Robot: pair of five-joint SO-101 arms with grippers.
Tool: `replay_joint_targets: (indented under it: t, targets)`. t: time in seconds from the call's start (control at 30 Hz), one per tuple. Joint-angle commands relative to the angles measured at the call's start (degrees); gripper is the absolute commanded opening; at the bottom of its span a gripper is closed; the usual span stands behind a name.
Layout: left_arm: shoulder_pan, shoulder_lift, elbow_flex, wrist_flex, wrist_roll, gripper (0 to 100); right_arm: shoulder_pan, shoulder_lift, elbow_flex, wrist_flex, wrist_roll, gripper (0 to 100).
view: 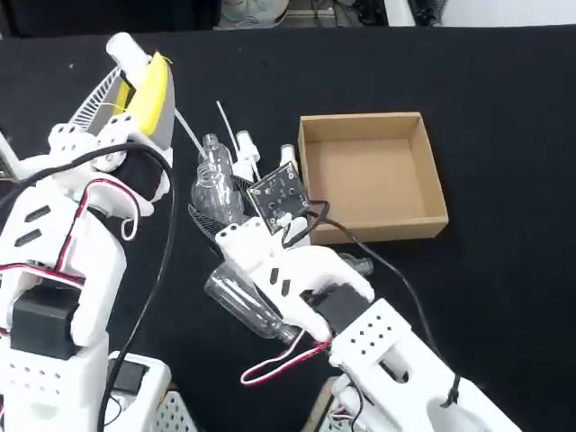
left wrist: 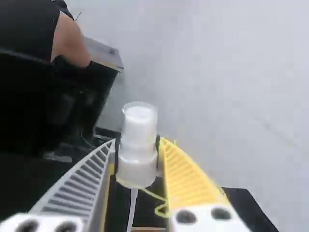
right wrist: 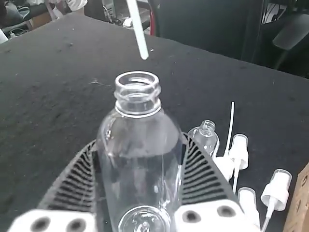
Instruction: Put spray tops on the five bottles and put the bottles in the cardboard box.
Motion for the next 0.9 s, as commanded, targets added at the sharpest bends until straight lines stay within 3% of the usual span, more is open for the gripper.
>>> replay_joint_targets:
  t: [0.0,0.4,0.73,0.87]
  targets:
    - [1.0,-0.4,-1.4,-1.1,0.7,3,-0.8,-1.9,-0.1,-1.4,-0.4,1.1]
    - [1.2,-1.0,6.9,-1.1,0.7,3,-0.6,-2.2,-0.1,-1.6,-0.1,1.1]
    - [3.7,-1.0,6.8,-1.2,0.3,3,-0.6,-2.3,-0.3,-1.6,0.0,1.1]
    - [3.7,-0.4,5.1,-0.7,-3.2,3,-0.6,-2.3,-0.3,-1.6,0.0,1.1]
